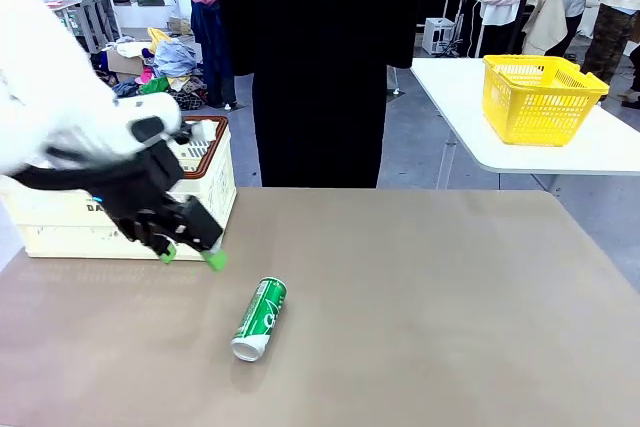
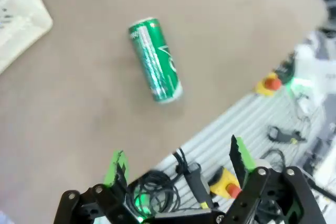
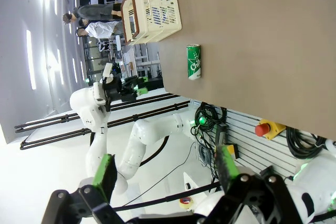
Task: Place the drinks into the Shopping basket.
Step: Pick up one drink and place it into the Shopping basket.
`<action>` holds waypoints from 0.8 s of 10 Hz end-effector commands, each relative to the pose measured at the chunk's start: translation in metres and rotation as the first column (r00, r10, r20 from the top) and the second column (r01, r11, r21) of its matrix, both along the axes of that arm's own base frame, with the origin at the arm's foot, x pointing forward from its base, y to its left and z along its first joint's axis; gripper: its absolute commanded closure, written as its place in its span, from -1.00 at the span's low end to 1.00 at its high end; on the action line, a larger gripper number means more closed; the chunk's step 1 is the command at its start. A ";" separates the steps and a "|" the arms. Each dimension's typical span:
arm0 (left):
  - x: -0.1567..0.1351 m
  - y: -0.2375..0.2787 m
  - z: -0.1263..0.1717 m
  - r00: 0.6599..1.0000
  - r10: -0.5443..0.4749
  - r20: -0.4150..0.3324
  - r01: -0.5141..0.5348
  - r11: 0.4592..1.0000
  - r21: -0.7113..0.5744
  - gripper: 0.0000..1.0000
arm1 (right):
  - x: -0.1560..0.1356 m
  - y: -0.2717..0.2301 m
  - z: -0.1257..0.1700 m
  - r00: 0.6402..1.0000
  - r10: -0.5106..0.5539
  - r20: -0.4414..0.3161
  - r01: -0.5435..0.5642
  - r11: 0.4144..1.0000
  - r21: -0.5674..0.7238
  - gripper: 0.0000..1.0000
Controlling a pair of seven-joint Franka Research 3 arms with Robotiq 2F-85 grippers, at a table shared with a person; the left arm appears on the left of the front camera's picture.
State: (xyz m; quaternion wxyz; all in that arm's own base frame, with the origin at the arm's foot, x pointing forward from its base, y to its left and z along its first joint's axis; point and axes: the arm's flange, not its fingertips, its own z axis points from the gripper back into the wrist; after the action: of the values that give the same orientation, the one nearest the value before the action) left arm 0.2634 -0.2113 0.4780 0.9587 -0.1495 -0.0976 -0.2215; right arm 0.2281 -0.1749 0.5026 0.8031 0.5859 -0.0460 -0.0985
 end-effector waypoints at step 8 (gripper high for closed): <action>0.022 -0.095 -0.125 0.930 0.368 0.011 -0.364 0.914 0.177 -1.00 | -0.002 -0.003 0.000 1.000 0.014 0.013 -0.014 1.000 -0.010 -1.00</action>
State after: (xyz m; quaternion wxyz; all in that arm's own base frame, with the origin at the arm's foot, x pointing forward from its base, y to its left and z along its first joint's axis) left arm 0.2738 -0.2984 0.3522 0.9937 -0.0238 -0.0991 -0.0461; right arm 0.2281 -0.1750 0.5026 0.8030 0.5859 -0.0460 -0.0985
